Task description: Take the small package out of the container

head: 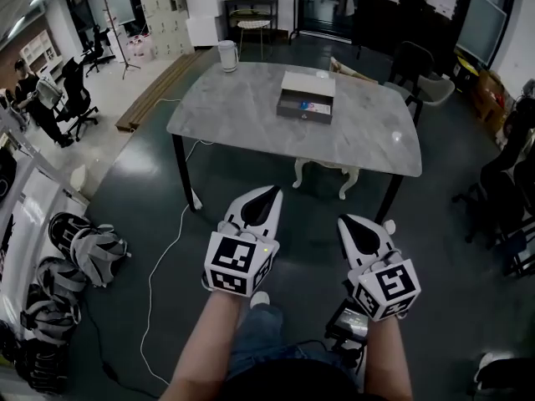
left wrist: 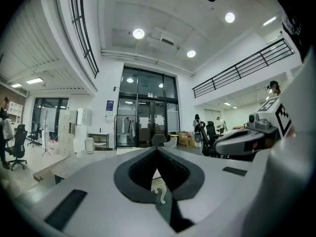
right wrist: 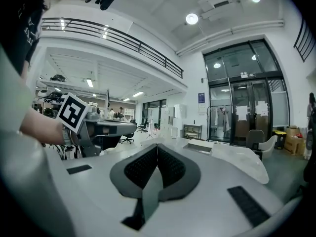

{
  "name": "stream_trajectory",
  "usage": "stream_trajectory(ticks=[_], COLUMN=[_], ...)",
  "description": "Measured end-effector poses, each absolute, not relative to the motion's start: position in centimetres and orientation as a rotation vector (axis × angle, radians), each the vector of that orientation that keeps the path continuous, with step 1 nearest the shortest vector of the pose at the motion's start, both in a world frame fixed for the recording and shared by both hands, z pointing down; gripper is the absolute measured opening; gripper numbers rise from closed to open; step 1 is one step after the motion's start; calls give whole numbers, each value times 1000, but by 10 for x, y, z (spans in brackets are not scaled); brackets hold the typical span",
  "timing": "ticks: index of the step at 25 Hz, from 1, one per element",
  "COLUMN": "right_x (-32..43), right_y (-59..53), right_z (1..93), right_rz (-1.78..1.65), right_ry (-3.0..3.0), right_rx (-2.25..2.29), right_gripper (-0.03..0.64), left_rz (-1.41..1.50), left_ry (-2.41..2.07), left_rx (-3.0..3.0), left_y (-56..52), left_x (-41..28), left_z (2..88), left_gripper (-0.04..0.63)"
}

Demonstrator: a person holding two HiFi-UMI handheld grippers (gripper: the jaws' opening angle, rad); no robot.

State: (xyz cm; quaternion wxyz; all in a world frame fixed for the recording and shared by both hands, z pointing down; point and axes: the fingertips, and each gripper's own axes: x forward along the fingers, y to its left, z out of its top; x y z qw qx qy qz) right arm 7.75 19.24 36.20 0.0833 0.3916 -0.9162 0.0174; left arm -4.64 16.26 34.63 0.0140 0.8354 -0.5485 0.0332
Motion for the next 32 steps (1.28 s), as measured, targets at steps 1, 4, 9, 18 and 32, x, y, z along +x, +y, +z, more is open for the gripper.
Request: stream_trajectory(ticks=[1, 4, 9, 18, 32], right_x=[73, 61, 38, 7, 28], right_y=[182, 152, 108, 57, -24], right_z=[360, 355, 352, 358, 373], right_rz=[55, 54, 51, 111, 184], right_ry=[-2722, -2687, -2663, -2640, -2647], right_rx=[1192, 1247, 1281, 1300, 1311], right_gripper=[25, 25, 25, 25, 25], left_rz=[100, 77, 57, 62, 86], left_ry=[-1699, -1679, -1650, -1603, -1585], left_rx=[2611, 2631, 2640, 2627, 2593], left_y=[152, 122, 77, 25, -54], left_x=[-51, -67, -91, -121, -104], left_z=[344, 337, 335, 339, 356], left_gripper=[11, 11, 11, 11, 11])
